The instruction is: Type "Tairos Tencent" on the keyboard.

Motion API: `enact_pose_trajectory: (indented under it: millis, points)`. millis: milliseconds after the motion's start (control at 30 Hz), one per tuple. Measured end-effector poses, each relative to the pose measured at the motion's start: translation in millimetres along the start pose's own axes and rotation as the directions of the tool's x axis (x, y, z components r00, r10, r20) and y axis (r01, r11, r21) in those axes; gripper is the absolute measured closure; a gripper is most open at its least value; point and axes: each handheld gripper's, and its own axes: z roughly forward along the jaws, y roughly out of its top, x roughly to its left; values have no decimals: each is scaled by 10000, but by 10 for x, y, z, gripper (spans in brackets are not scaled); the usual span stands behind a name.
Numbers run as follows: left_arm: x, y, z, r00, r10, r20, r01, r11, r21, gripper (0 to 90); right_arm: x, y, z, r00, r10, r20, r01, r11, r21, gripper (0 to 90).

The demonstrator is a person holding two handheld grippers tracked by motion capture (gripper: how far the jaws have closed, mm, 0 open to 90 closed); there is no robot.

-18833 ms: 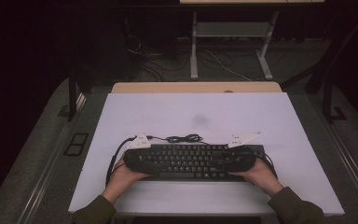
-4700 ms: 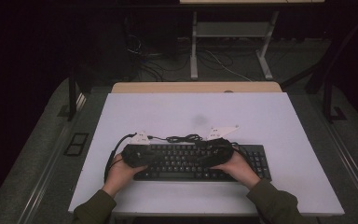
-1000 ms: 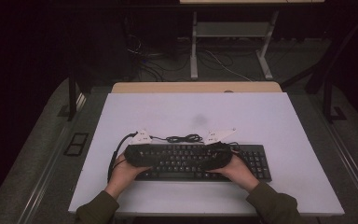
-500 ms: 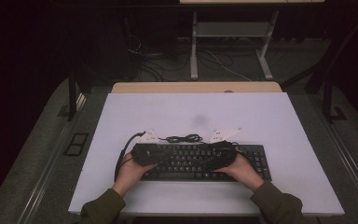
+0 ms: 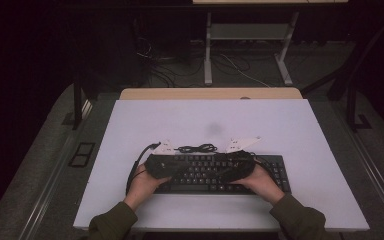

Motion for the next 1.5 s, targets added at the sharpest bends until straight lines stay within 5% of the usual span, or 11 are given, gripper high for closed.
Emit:
enact_pose_trajectory:
  millis: [433, 733, 1500]
  points:
    - [-2, -2, 6, 10000, 68, 4, -68, 9999, 102, 894, -10, 6, -13, 10000, 43, 53, -42, 9999, -94, 250]
    - [9, 13, -66, 10000, -65, -20, 65, 9997, -249, 889, -15, 10, -28, 9999, 85, 81, -84, 9999, -151, 250]
    - [6, -18, -232, 9993, -364, -21, 361, 9952, -911, 463, -91, -69, -134, 9990, 244, 381, -228, 9989, -416, 192]
